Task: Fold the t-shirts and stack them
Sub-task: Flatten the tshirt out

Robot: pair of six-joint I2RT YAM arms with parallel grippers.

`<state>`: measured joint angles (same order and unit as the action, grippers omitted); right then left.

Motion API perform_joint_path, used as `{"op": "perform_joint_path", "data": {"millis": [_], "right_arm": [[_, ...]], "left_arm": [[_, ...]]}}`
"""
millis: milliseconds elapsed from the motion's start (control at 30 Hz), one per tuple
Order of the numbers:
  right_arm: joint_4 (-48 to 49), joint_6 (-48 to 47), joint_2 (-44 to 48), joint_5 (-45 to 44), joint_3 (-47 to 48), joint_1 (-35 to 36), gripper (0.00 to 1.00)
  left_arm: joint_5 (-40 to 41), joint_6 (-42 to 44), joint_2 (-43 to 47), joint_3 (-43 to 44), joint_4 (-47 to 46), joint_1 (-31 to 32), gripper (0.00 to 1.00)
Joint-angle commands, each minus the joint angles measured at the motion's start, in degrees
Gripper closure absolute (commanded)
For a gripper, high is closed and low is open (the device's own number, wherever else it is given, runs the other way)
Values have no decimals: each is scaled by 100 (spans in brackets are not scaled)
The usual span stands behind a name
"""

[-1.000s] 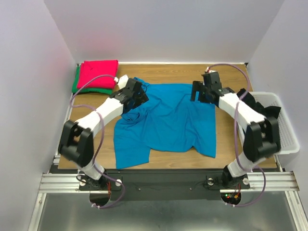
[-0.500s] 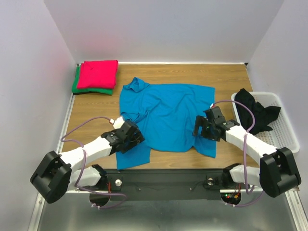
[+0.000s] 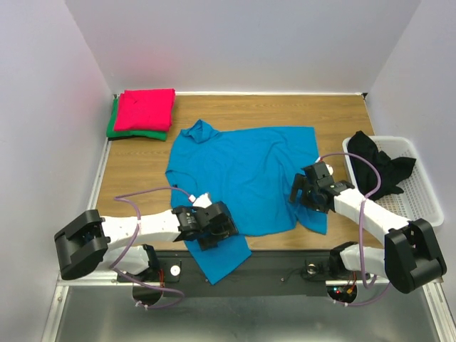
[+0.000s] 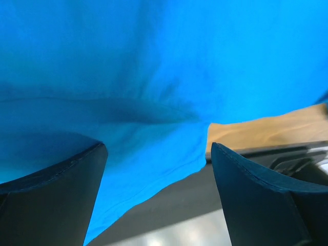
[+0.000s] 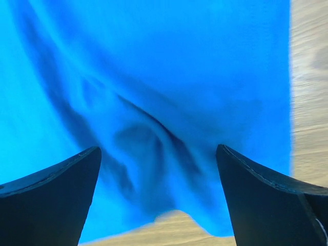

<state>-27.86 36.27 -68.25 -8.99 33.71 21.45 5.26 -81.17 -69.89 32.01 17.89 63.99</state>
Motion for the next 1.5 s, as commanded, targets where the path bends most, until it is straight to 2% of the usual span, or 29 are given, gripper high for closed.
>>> {"op": "perform_joint_path", "data": {"millis": [0,67,167,300,333,400,433,500,533,700,767,800,900,1000,1133,1267,1467], "right_arm": [[88,117,31,-629,153,-36,0],[70,73,-13,-639,302,-36,0],[-9,-85,-39,-595,704,-45,0],[-27,-322,-101,-586,1284,-45,0],[-27,-418,-275,-664,1417,-45,0],[-18,-524,-504,-726,1716,-45,0],[-18,-638,-853,-787,2031,-62,0],[-9,-726,-1259,-797,2401,-149,0],[-1,-840,-1670,-797,2803,-185,0],[52,-1201,-2964,-481,4097,-694,0],[52,-1306,-3464,-516,4597,-800,0],[61,-1376,-3632,-490,4739,-914,0],[78,-1535,-4168,-323,5178,-1081,0],[79,-1641,-4503,-164,5504,-1161,0],[87,-1755,-4890,-102,5707,-1205,0],[105,-1711,-5189,-94,5822,-1275,0],[105,-1667,-5295,-85,5708,-1354,0]], "left_arm": [[133,-874,-16,-64,1979,263,4],[475,-1033,71,111,2279,263,2],[1115,-867,212,900,2710,89,2],[1820,2,397,1509,2773,-473,2],[1856,291,449,1693,2546,-1023,2],[1821,1246,467,1773,2142,-1614,2],[1760,1513,389,1887,1844,-2244,1],[1725,2249,222,2150,1361,-2748,2],[1568,2472,-22,2282,1218,-3204,2],[1005,3947,-1077,3177,-159,-4323,2],[786,4178,-1865,3678,-76,-4648,2],[793,4292,-2140,4238,64,-4693,2],[916,4697,-3081,5092,83,-4764,2],[609,4934,-3864,5726,39,-4790,2],[266,4996,-4541,6185,22,-4808,2],[-6,4997,-4805,6326,-101,-4808,2],[204,5040,-5447,6861,-154,-4808,2]]}}
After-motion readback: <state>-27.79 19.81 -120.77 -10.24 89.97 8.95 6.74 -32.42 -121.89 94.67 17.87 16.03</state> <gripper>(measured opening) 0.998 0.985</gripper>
